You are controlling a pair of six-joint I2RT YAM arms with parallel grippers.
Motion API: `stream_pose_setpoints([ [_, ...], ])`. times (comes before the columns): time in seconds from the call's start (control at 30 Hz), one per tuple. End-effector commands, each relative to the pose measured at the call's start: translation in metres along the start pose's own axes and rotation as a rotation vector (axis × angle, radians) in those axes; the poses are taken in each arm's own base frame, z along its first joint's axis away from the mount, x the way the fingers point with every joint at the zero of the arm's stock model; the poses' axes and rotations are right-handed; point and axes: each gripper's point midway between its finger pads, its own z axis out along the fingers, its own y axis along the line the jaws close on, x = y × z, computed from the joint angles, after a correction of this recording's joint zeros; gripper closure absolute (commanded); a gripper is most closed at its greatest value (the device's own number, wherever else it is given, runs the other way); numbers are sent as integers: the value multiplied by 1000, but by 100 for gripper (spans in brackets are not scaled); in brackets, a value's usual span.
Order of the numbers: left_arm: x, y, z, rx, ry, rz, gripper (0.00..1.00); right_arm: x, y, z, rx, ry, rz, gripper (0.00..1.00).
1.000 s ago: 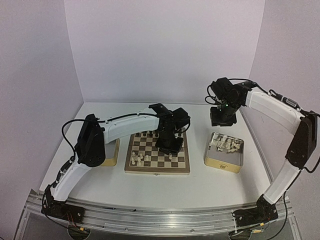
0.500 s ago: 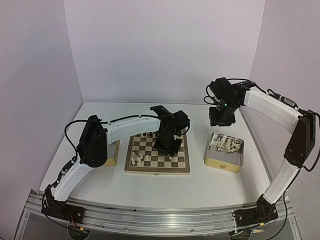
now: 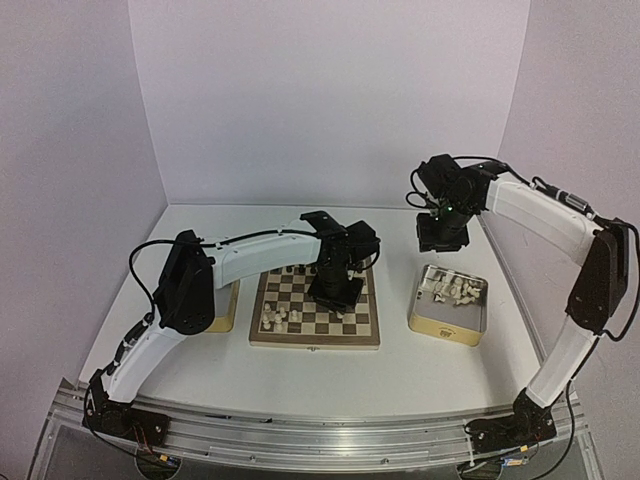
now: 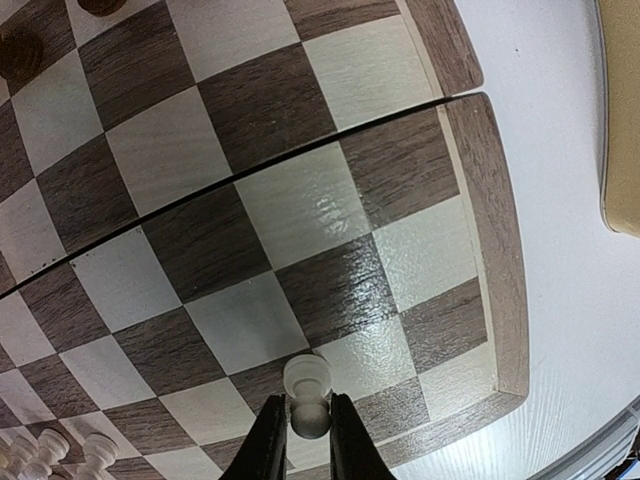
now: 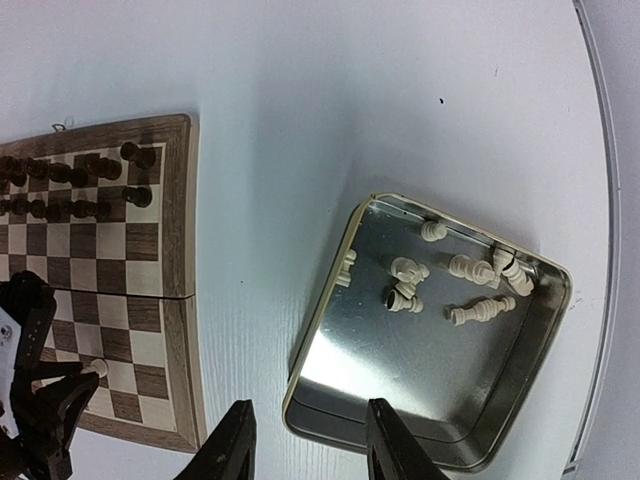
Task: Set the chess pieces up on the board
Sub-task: Pick up the chess piece from the chessboard.
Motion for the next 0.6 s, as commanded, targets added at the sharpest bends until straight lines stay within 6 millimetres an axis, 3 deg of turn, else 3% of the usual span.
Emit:
stream_pose_setpoints([
  [0.0, -14, -7, -10, 21, -53, 22, 86, -11, 4, -6, -17, -25, 0, 63],
  [0.2, -15, -7, -16, 25, -60, 20, 95, -13, 5, -7, -19, -30, -1, 63],
  [0.37, -18, -6, -42, 33, -102, 5, 100, -12, 5, -6, -22, -26, -1, 63],
  [0.57, 1, 15, -64, -11, -99, -27, 100, -12, 10, -2, -38, -15, -3, 64],
])
